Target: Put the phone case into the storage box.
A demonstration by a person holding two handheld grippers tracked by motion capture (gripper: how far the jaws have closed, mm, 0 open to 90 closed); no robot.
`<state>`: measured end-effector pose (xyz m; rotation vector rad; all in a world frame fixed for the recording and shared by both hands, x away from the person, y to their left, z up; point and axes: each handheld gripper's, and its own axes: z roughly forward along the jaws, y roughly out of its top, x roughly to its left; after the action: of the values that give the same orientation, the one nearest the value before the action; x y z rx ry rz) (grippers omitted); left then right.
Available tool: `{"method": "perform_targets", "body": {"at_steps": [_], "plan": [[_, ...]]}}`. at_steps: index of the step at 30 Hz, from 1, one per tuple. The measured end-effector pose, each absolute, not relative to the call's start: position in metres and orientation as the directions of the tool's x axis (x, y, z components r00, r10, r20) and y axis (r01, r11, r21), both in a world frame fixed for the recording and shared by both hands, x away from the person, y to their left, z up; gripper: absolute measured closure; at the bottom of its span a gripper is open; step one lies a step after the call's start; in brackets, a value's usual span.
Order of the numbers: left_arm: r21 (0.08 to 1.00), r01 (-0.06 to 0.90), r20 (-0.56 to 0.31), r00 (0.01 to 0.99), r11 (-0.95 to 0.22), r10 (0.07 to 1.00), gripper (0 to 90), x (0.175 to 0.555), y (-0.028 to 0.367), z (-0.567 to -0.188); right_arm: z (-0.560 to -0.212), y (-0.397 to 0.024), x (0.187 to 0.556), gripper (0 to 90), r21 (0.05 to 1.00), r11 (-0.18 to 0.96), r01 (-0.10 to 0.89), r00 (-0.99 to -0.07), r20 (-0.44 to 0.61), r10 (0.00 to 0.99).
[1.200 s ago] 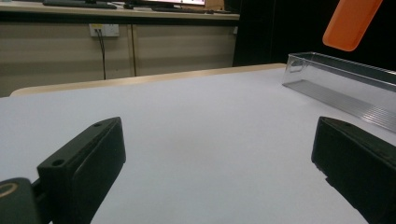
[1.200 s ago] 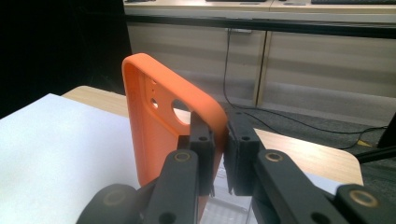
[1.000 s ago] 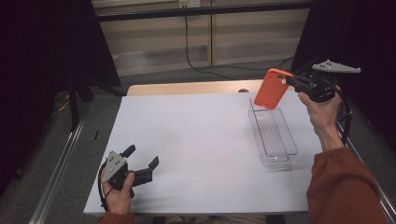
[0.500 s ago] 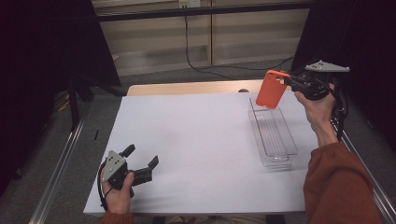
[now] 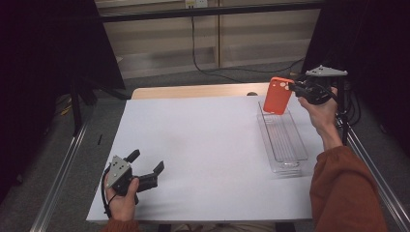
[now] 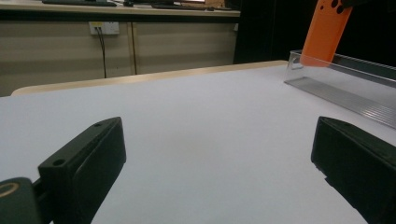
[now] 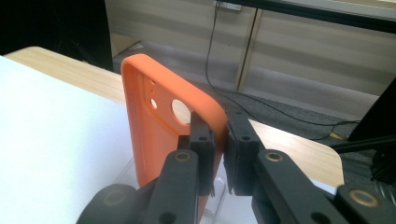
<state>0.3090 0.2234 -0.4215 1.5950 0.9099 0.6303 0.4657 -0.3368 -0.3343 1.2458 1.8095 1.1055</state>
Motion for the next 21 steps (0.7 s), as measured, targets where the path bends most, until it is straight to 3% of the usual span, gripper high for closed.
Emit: {"method": "perform_targets", "body": {"at_steps": [21], "plan": [[0.967,0.245,-0.086,0.56,-0.065,0.824,3.4,0.31,0.223,-0.424,-0.357,-0.325,0.482,82.3,0.884,0.229,0.407,-0.313,-0.1,0.944]]}}
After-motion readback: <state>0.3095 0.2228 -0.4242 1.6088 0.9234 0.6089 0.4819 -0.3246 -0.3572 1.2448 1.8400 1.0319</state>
